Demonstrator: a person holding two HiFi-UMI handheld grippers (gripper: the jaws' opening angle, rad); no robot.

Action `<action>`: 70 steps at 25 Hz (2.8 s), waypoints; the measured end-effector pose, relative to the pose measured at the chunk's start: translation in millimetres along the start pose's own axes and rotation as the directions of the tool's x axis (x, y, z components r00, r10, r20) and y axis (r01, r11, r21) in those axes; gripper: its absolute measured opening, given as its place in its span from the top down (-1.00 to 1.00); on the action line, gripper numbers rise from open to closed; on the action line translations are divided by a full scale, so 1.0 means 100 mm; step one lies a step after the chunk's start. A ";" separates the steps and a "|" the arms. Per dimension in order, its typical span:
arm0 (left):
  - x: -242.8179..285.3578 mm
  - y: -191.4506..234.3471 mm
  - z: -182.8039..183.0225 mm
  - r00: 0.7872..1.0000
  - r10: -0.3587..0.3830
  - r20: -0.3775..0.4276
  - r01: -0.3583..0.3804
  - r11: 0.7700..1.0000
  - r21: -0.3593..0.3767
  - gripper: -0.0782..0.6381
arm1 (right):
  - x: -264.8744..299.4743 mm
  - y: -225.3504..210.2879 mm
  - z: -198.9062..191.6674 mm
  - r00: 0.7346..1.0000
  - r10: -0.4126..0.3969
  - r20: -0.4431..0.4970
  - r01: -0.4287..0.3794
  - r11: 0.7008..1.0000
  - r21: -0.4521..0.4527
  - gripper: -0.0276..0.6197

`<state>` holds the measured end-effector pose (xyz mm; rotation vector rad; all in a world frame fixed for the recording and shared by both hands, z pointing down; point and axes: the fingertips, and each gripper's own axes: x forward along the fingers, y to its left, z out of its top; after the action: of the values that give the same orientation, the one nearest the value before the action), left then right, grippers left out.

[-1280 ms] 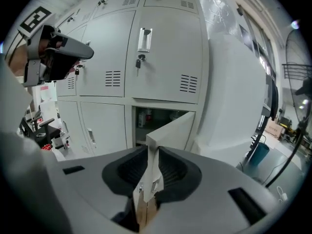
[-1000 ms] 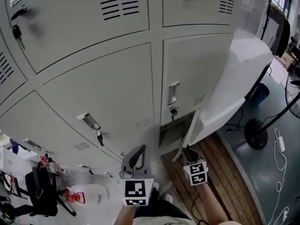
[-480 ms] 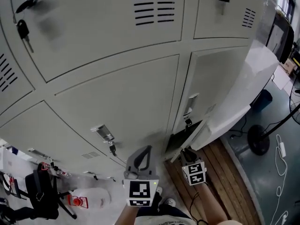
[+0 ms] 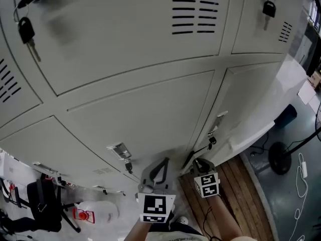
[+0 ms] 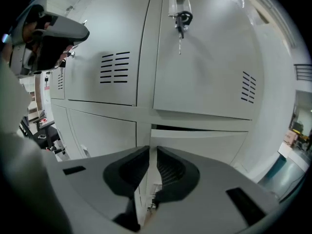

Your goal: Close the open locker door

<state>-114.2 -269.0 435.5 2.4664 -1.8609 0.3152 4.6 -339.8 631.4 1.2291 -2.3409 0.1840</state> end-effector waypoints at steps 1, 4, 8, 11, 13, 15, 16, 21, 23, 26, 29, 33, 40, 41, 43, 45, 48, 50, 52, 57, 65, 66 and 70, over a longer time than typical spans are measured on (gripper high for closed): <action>0.01 0.01 0.00 1.000 -0.001 0.000 0.001 1.000 -0.001 0.78 | 0.03 0.01 0.02 1.000 0.008 0.002 -0.008 1.000 -0.001 0.73; 0.03 0.03 0.00 1.000 0.000 -0.001 0.000 1.000 -0.002 0.78 | 0.12 0.05 0.06 1.000 0.029 0.004 -0.029 1.000 -0.009 0.73; 0.04 0.08 -0.01 1.000 0.008 -0.002 -0.008 1.000 -0.004 0.78 | 0.21 0.02 0.07 1.000 0.026 0.001 -0.026 0.999 -0.022 0.77; 0.04 0.11 -0.02 1.000 0.015 -0.004 -0.015 1.000 -0.009 0.78 | 0.26 -0.02 0.08 1.000 0.022 0.001 -0.022 0.999 -0.028 0.80; 0.04 0.13 -0.03 1.000 0.022 -0.006 -0.022 1.000 -0.010 0.78 | 0.29 -0.03 0.11 1.000 0.021 0.000 -0.021 0.999 -0.035 0.81; 0.03 0.15 -0.04 1.000 0.028 -0.008 -0.028 1.000 -0.012 0.78 | 0.33 -0.03 0.13 1.000 0.020 -0.001 -0.020 0.999 -0.041 0.81; 0.03 0.16 -0.04 1.000 0.030 -0.009 -0.030 0.999 -0.014 0.78 | 0.34 -0.04 0.14 1.000 0.018 -0.002 -0.018 0.999 -0.043 0.81; 0.02 0.20 -0.06 0.999 0.041 -0.011 -0.041 0.999 -0.017 0.78 | 0.36 -0.04 0.14 1.000 0.013 -0.002 -0.013 0.999 -0.038 0.81; 0.03 0.20 -0.05 0.999 0.042 -0.011 -0.043 0.999 -0.017 0.78 | 0.36 -0.03 0.14 1.000 0.012 -0.003 -0.012 0.999 -0.031 0.81; 0.03 0.18 -0.04 0.999 0.037 -0.010 -0.037 0.999 -0.014 0.78 | 0.31 -0.04 0.13 1.000 0.002 0.004 -0.002 1.000 -0.006 0.81; 0.04 0.14 -0.02 1.000 0.024 -0.004 -0.024 1.000 -0.011 0.78 | 0.17 -0.10 0.14 1.000 -0.023 0.019 0.022 0.999 0.026 0.81; 0.06 0.08 0.01 1.000 0.012 0.005 -0.012 1.000 -0.014 0.78 | -0.11 -0.26 0.24 0.995 -0.082 0.062 0.077 0.994 0.075 0.81; 0.07 -0.09 0.11 0.999 -0.011 0.031 0.011 1.000 -0.018 0.78 | -0.86 -0.63 0.62 0.957 -0.241 0.160 0.222 0.967 0.125 0.81; 0.06 -0.12 0.14 0.999 -0.014 0.038 0.014 1.000 -0.014 0.78 | -0.98 -0.67 0.69 0.948 -0.265 0.175 0.246 0.961 0.126 0.81; 0.06 -0.18 0.20 0.998 -0.020 0.053 0.020 1.000 -0.009 0.78 | -1.21 -0.74 0.81 0.930 -0.308 0.203 0.286 0.949 0.131 0.81; 0.06 -0.25 0.26 0.997 -0.030 0.068 0.031 0.999 -0.012 0.78 | -1.41 -0.79 0.93 0.911 -0.339 0.236 0.313 0.939 0.142 0.81; 0.06 -0.36 0.36 0.995 -0.048 0.089 0.049 0.999 -0.006 0.78 | -1.71 -0.84 1.07 0.883 -0.377 0.280 0.343 0.925 0.165 0.81; 0.06 -0.42 0.42 0.993 -0.057 0.103 0.057 0.998 -0.001 0.78 | -1.88 -0.86 1.12 0.866 -0.400 0.299 0.358 0.915 0.186 0.81; 0.06 -0.47 0.47 0.992 -0.062 0.113 0.063 0.998 -0.005 0.78 | -2.03 -0.87 1.14 0.852 -0.420 0.312 0.370 0.905 0.209 0.81; 0.05 -0.58 0.57 0.988 -0.074 0.133 0.078 0.997 -0.022 0.78 | -2.33 -0.90 1.20 0.819 -0.461 0.341 0.387 0.884 0.263 0.81; 0.01 -0.72 0.66 0.984 -0.095 0.151 0.100 0.995 -0.022 0.78 | -2.62 -0.96 1.19 0.786 -0.508 0.353 0.416 0.856 0.307 0.81; 0.01 -0.73 0.68 0.983 -0.096 0.154 0.101 0.995 -0.022 0.78 | -2.64 -0.96 1.19 0.784 -0.511 0.354 0.417 0.854 0.310 0.81; -0.01 -0.74 0.71 0.982 -0.099 0.160 0.104 0.994 -0.021 0.78 | -2.70 -0.97 1.19 0.776 -0.519 0.357 0.424 0.850 0.314 0.81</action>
<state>-33.5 -258.1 373.0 2.6257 -1.7699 0.0890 168.9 -237.6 388.5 2.1204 -2.2981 -0.0138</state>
